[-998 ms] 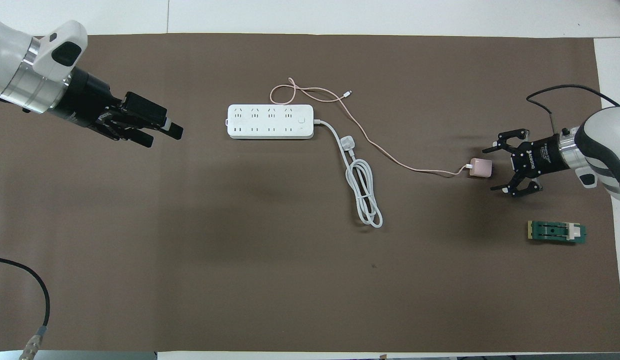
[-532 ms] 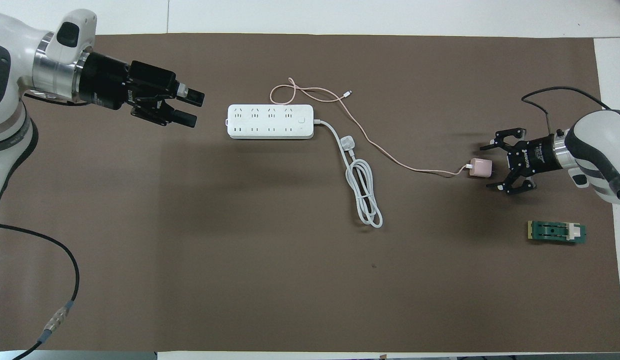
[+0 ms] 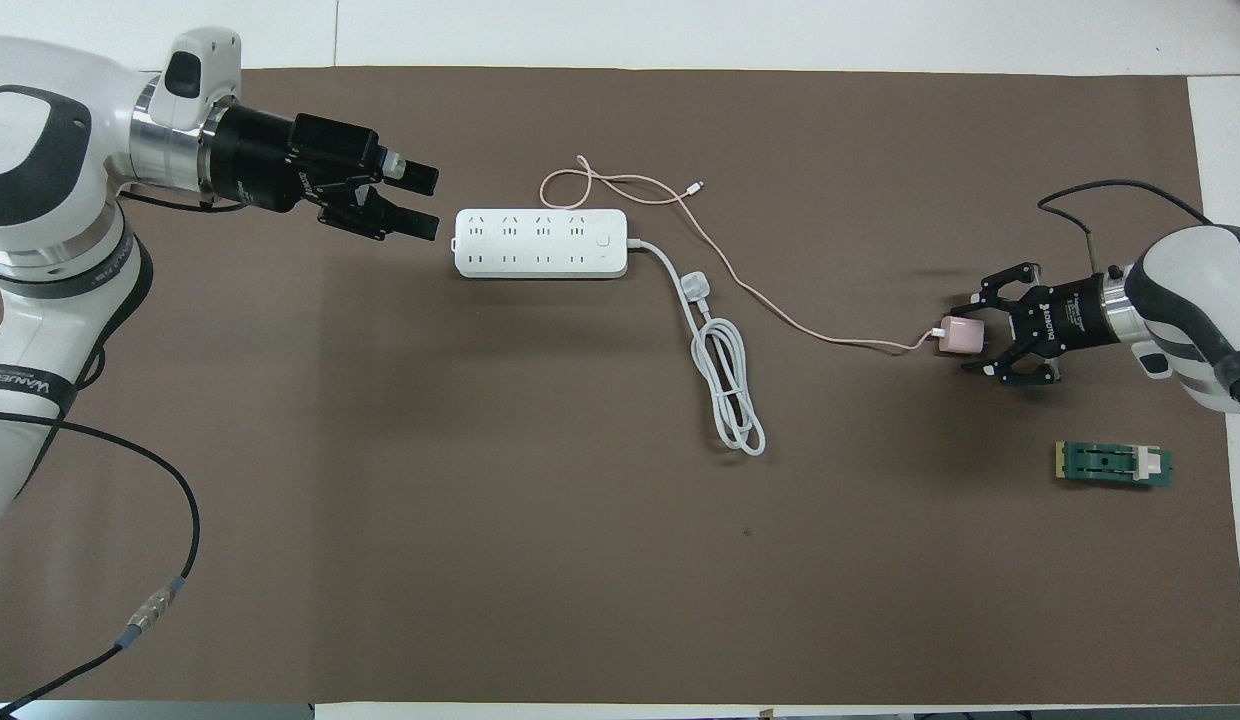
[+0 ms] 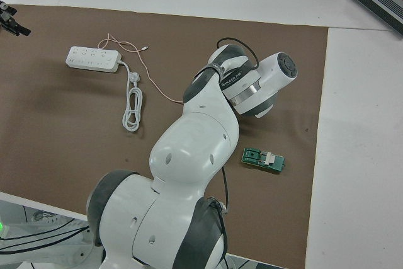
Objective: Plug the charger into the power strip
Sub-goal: 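Reach the right gripper to the pink charger while the left gripper approaches the strip, then grasp the pink charger with the right gripper and lift it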
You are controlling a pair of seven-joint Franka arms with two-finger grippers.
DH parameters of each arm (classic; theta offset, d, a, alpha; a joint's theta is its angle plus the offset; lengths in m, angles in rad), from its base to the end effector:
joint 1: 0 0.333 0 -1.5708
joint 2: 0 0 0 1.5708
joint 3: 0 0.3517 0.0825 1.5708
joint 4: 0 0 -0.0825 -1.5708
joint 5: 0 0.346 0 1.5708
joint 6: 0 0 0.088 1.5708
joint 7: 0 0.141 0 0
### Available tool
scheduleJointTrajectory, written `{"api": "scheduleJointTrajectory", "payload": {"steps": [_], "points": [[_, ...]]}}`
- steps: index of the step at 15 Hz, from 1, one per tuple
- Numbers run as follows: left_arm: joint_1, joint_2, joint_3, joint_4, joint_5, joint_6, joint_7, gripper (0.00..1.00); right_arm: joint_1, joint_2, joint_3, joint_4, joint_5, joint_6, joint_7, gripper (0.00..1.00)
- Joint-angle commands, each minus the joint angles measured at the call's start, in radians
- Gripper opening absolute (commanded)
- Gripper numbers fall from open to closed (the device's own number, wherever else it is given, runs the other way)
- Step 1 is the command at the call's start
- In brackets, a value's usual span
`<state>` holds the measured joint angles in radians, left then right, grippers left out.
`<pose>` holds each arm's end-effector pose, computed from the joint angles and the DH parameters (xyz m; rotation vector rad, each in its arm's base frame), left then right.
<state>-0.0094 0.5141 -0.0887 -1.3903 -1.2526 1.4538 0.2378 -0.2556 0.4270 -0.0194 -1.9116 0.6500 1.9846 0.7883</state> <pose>0.6359 -0.1913 0.5028 1.7910 -0.1554 -0.3134 0.5678 -0.1006 0.2886 -1.9876 1.7421 0.6316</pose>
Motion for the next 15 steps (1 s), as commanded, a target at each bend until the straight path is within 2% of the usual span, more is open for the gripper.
{"api": "scheduleJointTrajectory", "payload": {"steps": [1,5,9,15], "points": [[-0.001,0.018,0.003,0.014,-0.016,-0.001,0.009,1.0,-0.002,-0.004,0.006,-0.02,0.025,0.023,-0.04,0.0],[-0.003,0.034,0.003,0.016,-0.05,0.005,0.012,1.0,0.019,-0.004,0.006,0.002,0.025,0.007,-0.026,0.0],[-0.044,0.052,0.001,0.014,-0.126,0.074,0.014,1.0,0.05,-0.019,0.012,0.086,0.023,-0.085,0.057,0.0],[-0.122,0.122,0.001,0.019,-0.278,0.187,0.164,1.0,0.218,-0.143,0.016,0.118,0.027,-0.113,0.268,0.0]]}}
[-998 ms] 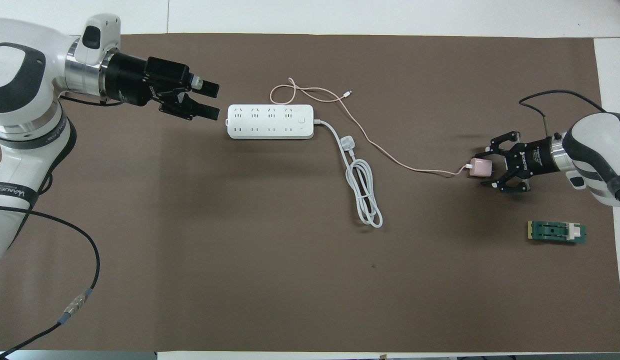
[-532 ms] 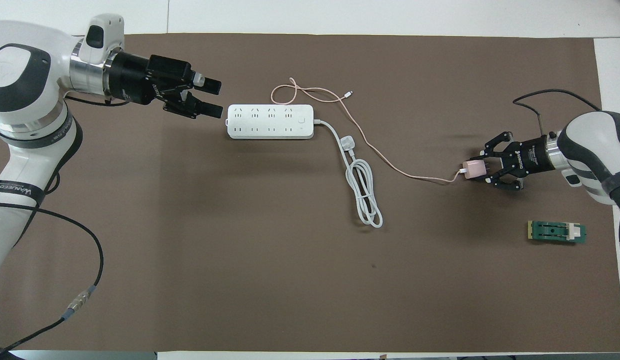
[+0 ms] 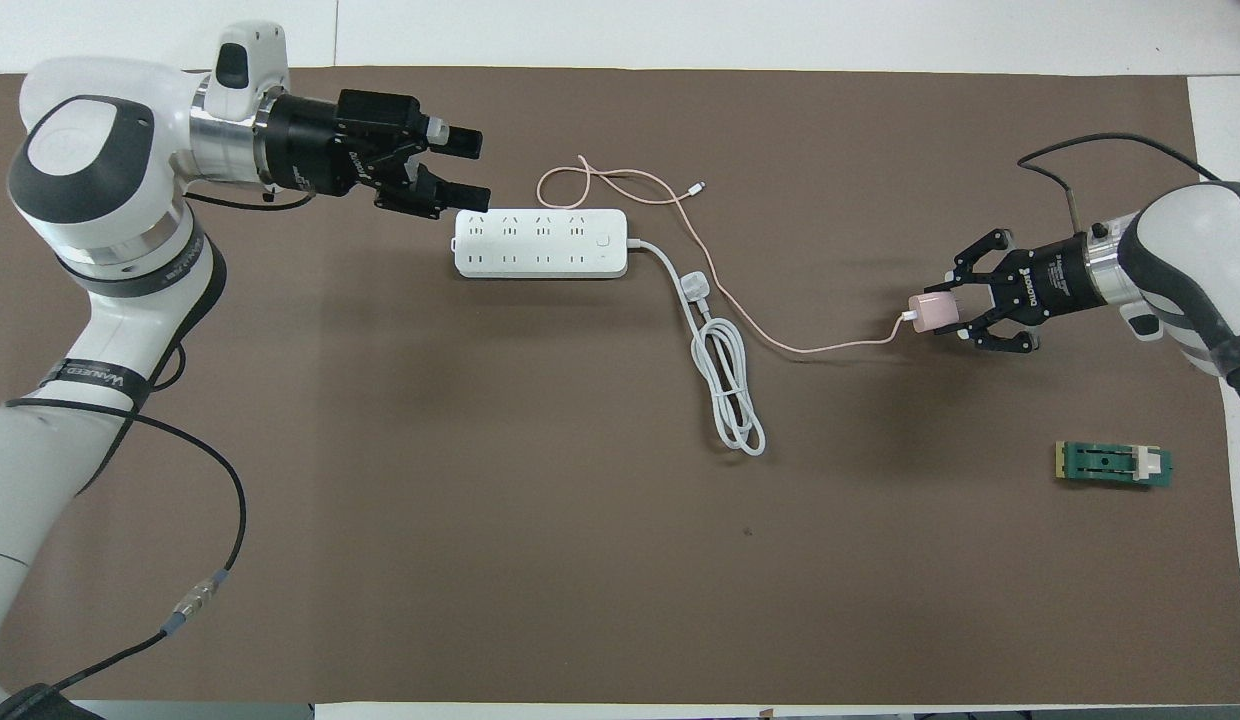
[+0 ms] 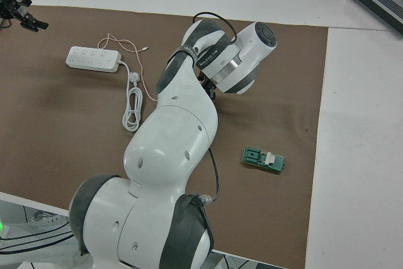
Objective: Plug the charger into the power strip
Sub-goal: 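Grasp the pink charger with the right gripper and lift it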
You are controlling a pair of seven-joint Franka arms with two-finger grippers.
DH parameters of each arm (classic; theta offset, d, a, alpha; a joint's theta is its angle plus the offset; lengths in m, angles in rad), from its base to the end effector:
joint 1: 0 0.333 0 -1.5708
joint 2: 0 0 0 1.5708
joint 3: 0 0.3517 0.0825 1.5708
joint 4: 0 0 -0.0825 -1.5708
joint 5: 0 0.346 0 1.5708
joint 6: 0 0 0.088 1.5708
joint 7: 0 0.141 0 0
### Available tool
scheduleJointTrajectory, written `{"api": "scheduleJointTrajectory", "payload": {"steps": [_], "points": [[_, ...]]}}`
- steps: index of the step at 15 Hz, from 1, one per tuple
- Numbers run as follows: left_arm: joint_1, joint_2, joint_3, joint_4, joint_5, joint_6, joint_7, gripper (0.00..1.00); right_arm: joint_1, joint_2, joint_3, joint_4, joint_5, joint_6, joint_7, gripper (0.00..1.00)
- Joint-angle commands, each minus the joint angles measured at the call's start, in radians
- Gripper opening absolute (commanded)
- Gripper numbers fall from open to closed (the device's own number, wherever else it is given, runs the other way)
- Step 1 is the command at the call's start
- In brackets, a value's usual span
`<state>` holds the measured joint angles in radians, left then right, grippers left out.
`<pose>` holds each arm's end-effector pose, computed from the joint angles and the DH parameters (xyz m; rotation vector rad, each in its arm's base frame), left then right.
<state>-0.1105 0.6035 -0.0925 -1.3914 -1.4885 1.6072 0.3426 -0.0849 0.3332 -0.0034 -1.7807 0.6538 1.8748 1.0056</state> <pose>0.6604 -0.2574 0.4684 1.6097 -0.0880 -0.2053 0.5990 0.0132 0.3914 -2.0404 1.6715 0.6405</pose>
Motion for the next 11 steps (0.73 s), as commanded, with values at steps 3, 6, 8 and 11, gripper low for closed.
{"api": "scheduleJointTrajectory", "payload": {"steps": [3,6,8,11], "points": [[-0.043,0.061,0.004,0.025,-0.048,0.1,0.117,1.0,0.117,-0.072,0.002,0.023,0.05,-0.003,0.108,0.0],[-0.048,0.061,0.004,0.018,-0.079,0.106,0.193,1.0,0.192,-0.071,0.002,0.07,0.075,0.004,0.235,0.0],[-0.048,0.061,0.004,0.014,-0.096,0.105,0.2,1.0,0.261,-0.066,0.0,0.086,0.09,0.03,0.289,0.0],[-0.055,0.061,0.0,-0.011,-0.107,0.105,0.257,1.0,0.335,-0.066,0.0,0.087,0.096,0.089,0.304,0.0]]}}
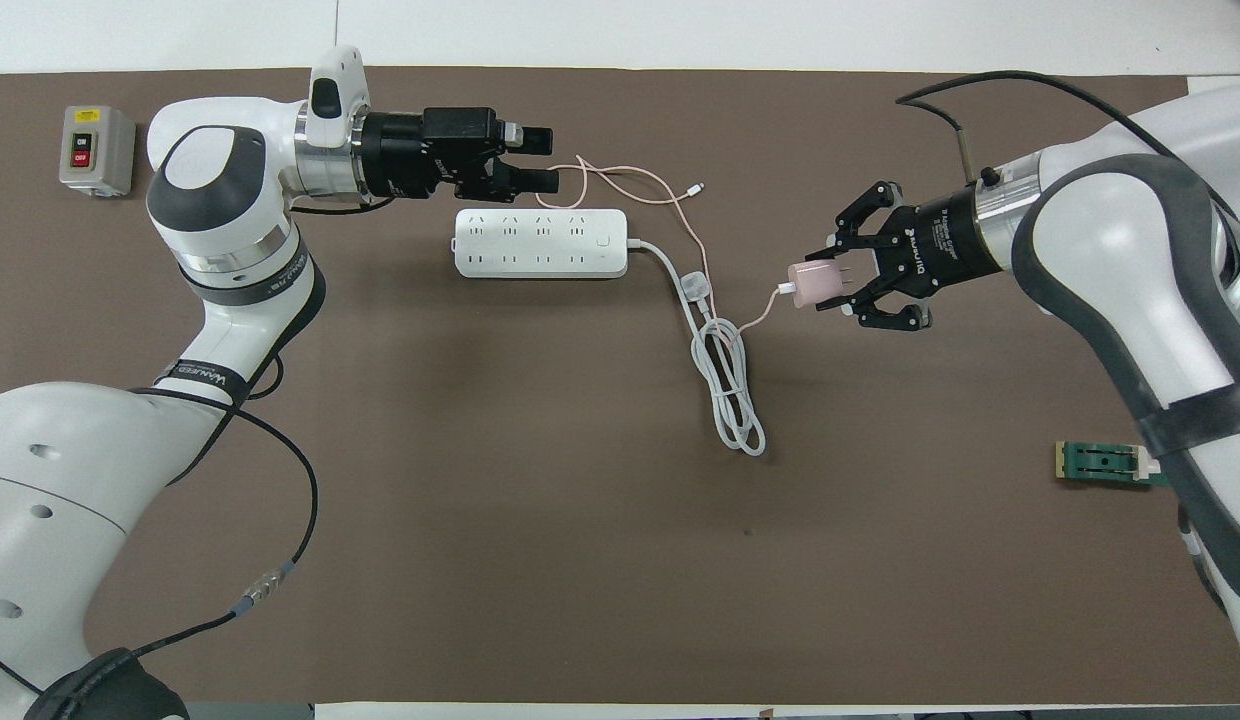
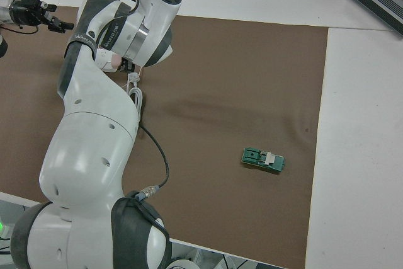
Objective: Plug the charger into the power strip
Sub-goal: 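Carry the pink charger with the right gripper toward the left gripper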
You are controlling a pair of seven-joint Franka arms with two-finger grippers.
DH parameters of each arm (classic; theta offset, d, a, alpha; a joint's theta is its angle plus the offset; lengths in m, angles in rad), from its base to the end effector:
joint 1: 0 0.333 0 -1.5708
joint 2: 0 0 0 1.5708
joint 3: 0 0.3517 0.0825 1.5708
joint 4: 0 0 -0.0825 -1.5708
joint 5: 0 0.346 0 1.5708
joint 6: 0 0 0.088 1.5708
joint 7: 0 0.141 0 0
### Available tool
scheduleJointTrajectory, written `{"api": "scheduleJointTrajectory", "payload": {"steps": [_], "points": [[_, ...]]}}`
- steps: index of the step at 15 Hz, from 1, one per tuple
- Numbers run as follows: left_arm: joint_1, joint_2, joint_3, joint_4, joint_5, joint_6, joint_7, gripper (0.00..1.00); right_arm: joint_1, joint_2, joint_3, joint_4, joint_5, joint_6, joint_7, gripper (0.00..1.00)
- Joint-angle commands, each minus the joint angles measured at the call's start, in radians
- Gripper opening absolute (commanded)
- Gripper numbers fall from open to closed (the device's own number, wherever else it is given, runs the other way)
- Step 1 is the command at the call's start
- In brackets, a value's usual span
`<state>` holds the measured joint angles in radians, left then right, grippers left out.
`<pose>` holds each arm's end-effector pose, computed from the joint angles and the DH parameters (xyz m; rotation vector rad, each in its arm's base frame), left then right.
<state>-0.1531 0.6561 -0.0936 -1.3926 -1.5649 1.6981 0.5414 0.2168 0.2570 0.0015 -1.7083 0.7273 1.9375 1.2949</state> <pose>0.6717 -0.2817 0.4351 1.5713 -0.1419 -0.0421 0.5851 0.1979 0.4754 -2.0195 1.6290 0.6496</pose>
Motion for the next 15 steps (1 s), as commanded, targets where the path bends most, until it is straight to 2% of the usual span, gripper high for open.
{"api": "scheduleJointTrajectory", "payload": {"steps": [1,4,7,9,15], "points": [[-0.011,0.008,-0.009,-0.023,-0.041,0.014,0.084,1.0,0.055,0.011,-0.003,0.021,0.024,0.047,0.032,0.0],[-0.008,0.004,-0.009,-0.04,-0.046,0.011,0.092,1.0,0.101,0.043,-0.005,0.094,0.023,0.054,0.072,0.0],[0.0,-0.021,-0.009,-0.129,-0.049,0.011,0.136,1.0,0.124,0.102,-0.005,0.188,0.023,0.047,0.089,0.0],[0.001,-0.059,-0.009,-0.195,-0.055,0.02,0.169,1.0,0.148,0.16,-0.003,0.268,0.009,0.043,0.122,0.0],[0.018,-0.168,-0.006,-0.31,-0.06,0.021,0.169,1.0,0.158,0.29,-0.005,0.403,0.006,0.044,0.13,0.0]]}}
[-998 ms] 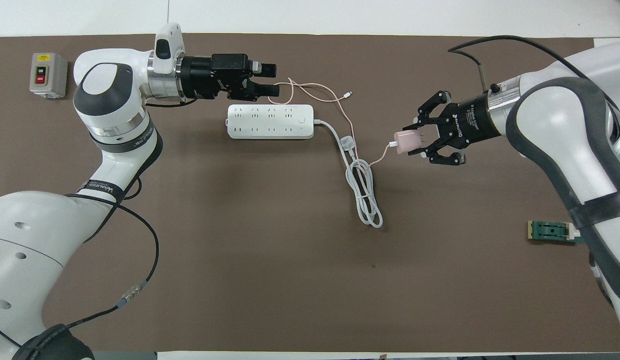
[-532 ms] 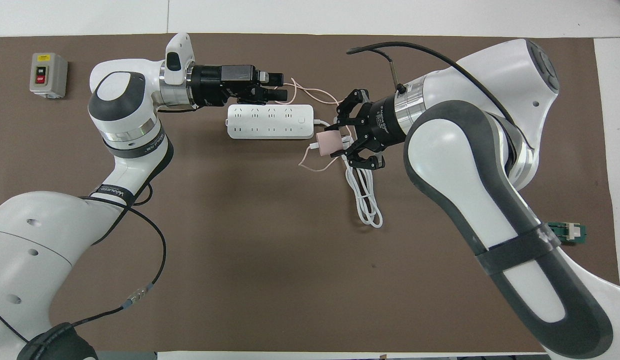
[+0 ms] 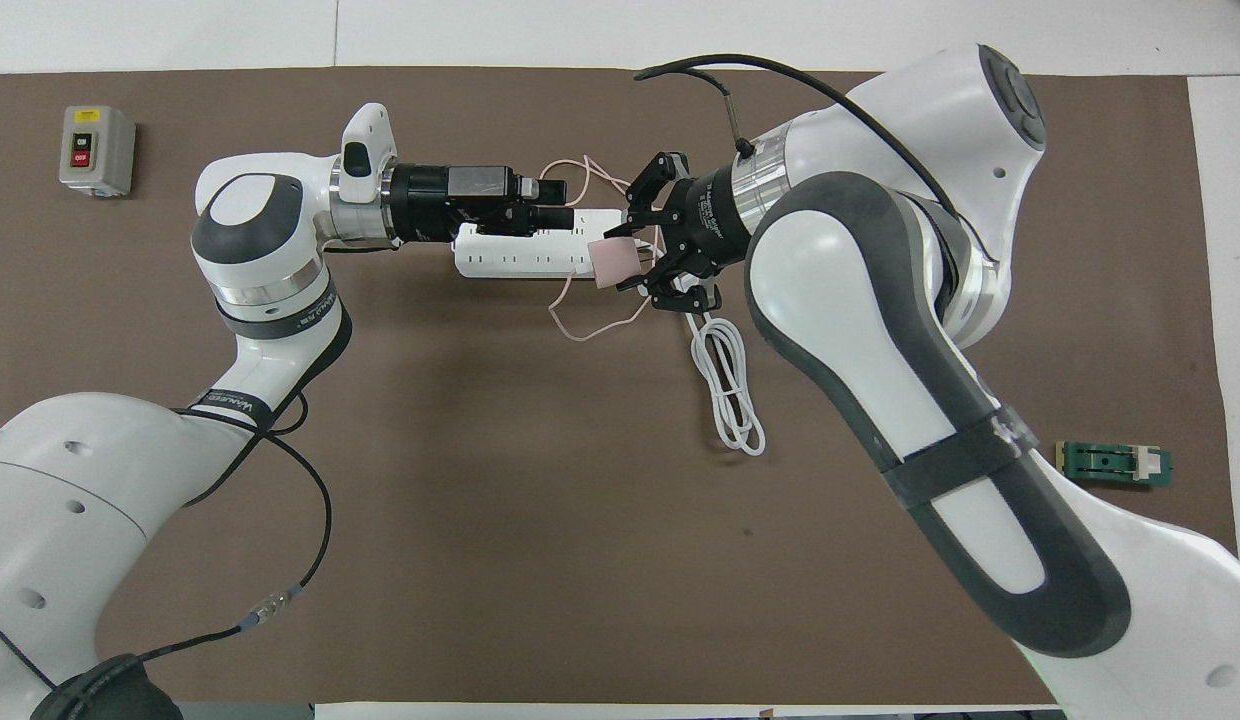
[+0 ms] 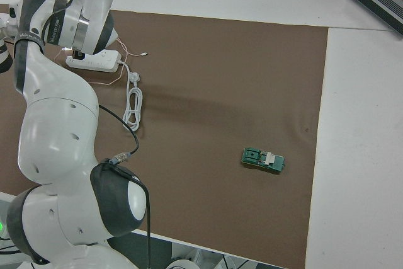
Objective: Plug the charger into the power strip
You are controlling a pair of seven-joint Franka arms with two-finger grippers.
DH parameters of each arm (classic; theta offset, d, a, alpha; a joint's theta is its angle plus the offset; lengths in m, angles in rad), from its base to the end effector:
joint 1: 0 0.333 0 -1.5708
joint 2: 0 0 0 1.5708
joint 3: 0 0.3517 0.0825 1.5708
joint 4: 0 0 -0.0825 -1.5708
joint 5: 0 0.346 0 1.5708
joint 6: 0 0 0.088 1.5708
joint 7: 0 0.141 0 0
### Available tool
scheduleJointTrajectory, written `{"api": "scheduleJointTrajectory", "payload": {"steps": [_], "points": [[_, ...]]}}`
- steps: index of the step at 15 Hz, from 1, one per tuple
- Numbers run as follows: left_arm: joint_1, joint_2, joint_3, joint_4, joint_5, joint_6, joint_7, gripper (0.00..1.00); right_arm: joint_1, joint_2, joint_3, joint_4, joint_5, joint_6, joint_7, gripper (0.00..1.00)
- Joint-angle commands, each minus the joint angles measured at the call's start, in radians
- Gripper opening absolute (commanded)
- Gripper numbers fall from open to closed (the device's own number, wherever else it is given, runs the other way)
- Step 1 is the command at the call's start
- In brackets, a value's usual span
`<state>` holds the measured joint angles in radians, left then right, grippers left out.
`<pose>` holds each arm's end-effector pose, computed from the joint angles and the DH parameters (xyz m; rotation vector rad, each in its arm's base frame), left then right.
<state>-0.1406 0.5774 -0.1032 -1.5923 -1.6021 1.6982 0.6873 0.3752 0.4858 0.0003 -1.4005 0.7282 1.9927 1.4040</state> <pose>0.6368 -0.2750 0.4085 1.5537 -0.1473 -0.0154 0.6300 0.3145 0.4680 -2.0424 1.5557 0.6183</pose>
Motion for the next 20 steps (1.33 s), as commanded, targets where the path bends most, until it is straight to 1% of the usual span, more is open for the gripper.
{"api": "scheduleJointTrajectory", "payload": {"steps": [1,3,5,11,16,20], "points": [[0.006,-0.097,0.005,-0.12,-0.022,0.021,0.023,1.0,-0.001,0.075,-0.003,0.113,0.005,-0.011,0.021,0.0],[0.007,-0.097,0.005,-0.123,-0.022,0.021,0.029,1.0,-0.001,0.109,-0.003,0.162,0.005,-0.011,0.035,0.0],[0.018,-0.096,0.004,-0.121,-0.022,0.02,0.029,1.0,0.001,0.131,-0.003,0.19,0.005,-0.009,0.043,0.0],[0.018,-0.094,0.005,-0.121,-0.021,0.015,0.029,1.0,0.016,0.145,-0.006,0.195,0.007,-0.002,0.056,0.0],[0.016,-0.093,0.004,-0.12,-0.021,0.018,0.029,1.0,0.016,0.18,-0.005,0.276,0.005,-0.037,0.119,0.0],[0.013,-0.093,0.004,-0.12,-0.021,0.02,0.029,1.0,0.017,0.183,0.001,0.287,0.005,-0.032,0.141,0.0]]}}
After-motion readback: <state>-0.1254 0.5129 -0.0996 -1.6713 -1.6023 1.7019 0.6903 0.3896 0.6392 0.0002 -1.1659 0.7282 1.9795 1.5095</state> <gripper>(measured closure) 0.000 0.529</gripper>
